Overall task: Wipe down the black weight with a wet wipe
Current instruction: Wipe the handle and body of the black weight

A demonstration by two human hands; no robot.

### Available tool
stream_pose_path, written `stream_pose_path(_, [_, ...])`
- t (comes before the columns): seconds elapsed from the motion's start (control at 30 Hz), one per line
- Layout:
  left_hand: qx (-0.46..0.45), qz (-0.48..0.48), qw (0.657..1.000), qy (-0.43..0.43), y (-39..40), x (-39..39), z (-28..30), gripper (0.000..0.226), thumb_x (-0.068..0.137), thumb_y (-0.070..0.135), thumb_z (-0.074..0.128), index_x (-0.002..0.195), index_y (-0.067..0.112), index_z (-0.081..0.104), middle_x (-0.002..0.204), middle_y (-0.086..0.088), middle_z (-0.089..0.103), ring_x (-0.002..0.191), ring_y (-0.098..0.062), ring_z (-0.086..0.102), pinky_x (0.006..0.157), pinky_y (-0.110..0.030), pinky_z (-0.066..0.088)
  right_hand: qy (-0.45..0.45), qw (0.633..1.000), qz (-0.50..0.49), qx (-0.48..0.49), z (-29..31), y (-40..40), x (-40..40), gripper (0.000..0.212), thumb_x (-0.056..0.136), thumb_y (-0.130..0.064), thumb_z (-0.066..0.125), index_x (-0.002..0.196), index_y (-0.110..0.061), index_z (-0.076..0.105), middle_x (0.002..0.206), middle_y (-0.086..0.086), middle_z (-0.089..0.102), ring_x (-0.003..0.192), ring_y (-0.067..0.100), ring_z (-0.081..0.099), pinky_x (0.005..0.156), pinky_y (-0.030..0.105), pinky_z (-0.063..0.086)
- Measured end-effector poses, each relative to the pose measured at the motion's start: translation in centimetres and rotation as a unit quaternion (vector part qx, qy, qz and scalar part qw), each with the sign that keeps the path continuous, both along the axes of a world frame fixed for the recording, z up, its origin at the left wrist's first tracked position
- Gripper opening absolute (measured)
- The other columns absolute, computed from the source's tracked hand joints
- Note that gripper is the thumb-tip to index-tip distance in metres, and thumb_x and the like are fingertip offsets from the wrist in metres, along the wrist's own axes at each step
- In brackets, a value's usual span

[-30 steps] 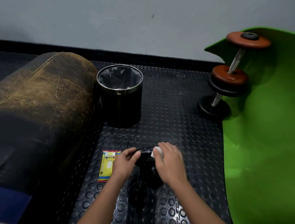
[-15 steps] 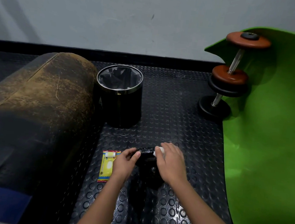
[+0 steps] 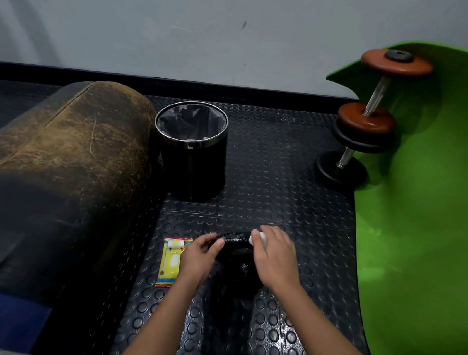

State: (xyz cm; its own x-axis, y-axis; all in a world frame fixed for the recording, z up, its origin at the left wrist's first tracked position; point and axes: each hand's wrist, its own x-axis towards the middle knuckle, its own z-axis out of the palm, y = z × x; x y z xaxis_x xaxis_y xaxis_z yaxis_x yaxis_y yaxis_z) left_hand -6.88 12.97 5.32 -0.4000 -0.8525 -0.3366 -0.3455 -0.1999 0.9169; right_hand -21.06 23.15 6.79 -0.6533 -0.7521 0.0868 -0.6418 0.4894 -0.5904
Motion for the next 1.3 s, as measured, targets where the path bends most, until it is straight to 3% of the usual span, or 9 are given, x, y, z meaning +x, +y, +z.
stream_pose_path(0.07, [0.001,0.001,1.0,0.004,0.0,0.0,0.0,0.04,0.088,0.029,0.066,0.124,0.014,0.061,0.122,-0.002,0.065,0.113,-0.012,0.059,0.099,-0.024,0.044,0.029,0.998,0.052,-0.004,0.1,0.2,0.5,0.059,0.101,-0.055,0.027,0.139,-0.021,0.055,0.143,-0.008,0.053,0.138,0.01,0.038,0.12,0.033,0.021])
stream_pose_path(0.17, [0.004,0.002,1.0,0.004,0.1,0.0,0.0,0.039,0.088,0.029,0.066,0.124,0.014,0.061,0.122,-0.002,0.065,0.113,-0.012,0.059,0.099,-0.025,0.045,0.046,0.993,0.094,-0.057,-0.2,1.5,0.5,0.046,0.102,-0.047,0.036,0.137,-0.027,0.057,0.141,-0.015,0.054,0.136,0.001,0.039,0.118,0.032,0.025])
stream_pose_path(0.3, [0.005,0.002,1.0,0.003,0.1,0.0,0.0,0.04,0.087,0.03,0.066,0.124,0.015,0.061,0.122,-0.001,0.065,0.113,-0.012,0.06,0.098,-0.024,0.045,0.013,0.993,0.019,-0.115,-1.0,2.5,-0.6,0.04,0.102,-0.039,0.04,0.131,-0.026,0.063,0.137,-0.014,0.058,0.131,0.001,0.044,0.114,0.03,0.032])
stream_pose_path(0.43, [0.006,0.002,1.0,0.006,0.1,0.1,0.1,0.041,0.088,0.03,0.066,0.126,0.014,0.06,0.123,0.001,0.063,0.113,-0.011,0.059,0.098,-0.023,0.044,-0.049,0.996,-0.048,-0.055,-0.6,1.2,-0.7,0.044,0.103,-0.042,0.036,0.134,-0.02,0.058,0.138,-0.006,0.057,0.129,0.01,0.044,0.109,0.031,0.034])
stream_pose_path(0.57, [0.003,0.005,1.0,0.008,0.1,0.0,0.0,0.039,0.088,0.029,0.066,0.124,0.014,0.061,0.123,0.0,0.064,0.11,-0.01,0.06,0.095,-0.021,0.044,0.018,0.999,0.026,-0.008,0.0,0.3,0.3,0.064,0.098,-0.058,0.023,0.138,-0.021,0.056,0.142,-0.007,0.054,0.136,0.011,0.04,0.118,0.033,0.025])
stream_pose_path(0.7, [0.008,0.007,1.0,0.009,0.2,-0.1,0.3,0.039,0.088,0.027,0.065,0.125,0.013,0.06,0.123,-0.002,0.064,0.112,-0.012,0.059,0.094,-0.021,0.044,0.06,0.992,0.091,-0.06,-0.5,1.7,0.4,0.045,0.101,-0.045,0.037,0.138,-0.027,0.056,0.143,-0.015,0.052,0.137,0.001,0.038,0.117,0.027,0.023])
stream_pose_path(0.9, [0.0,0.006,1.0,0.005,0.3,0.0,0.5,0.041,0.089,0.029,0.065,0.126,0.014,0.06,0.124,-0.001,0.063,0.113,-0.011,0.059,0.094,-0.02,0.043,-0.013,0.992,-0.002,-0.126,-1.4,2.3,-0.5,0.032,0.103,-0.022,0.045,0.129,-0.022,0.062,0.129,-0.019,0.055,0.124,-0.001,0.043,0.109,0.029,0.037])
stream_pose_path(1.1, [0.0,0.004,1.0,-0.001,0.2,0.2,0.4,0.041,0.088,0.031,0.065,0.125,0.016,0.06,0.126,-0.001,0.062,0.116,-0.012,0.058,0.099,-0.024,0.044,-0.136,0.979,-0.108,-0.104,-1.3,1.6,-0.5,0.038,0.106,-0.03,0.036,0.137,-0.019,0.056,0.138,-0.005,0.054,0.124,0.009,0.047,0.103,0.027,0.039])
stream_pose_path(1.3, [-0.01,-0.002,1.0,-0.007,0.2,0.1,0.4,0.04,0.089,0.031,0.064,0.126,0.015,0.059,0.126,0.0,0.062,0.117,-0.012,0.056,0.095,-0.021,0.043,-0.283,0.882,-0.34,-0.162,-0.2,-1.1,1.5,0.04,0.104,-0.027,0.042,0.138,-0.01,0.056,0.144,0.006,0.051,0.128,0.025,0.051,0.109,0.04,0.042])
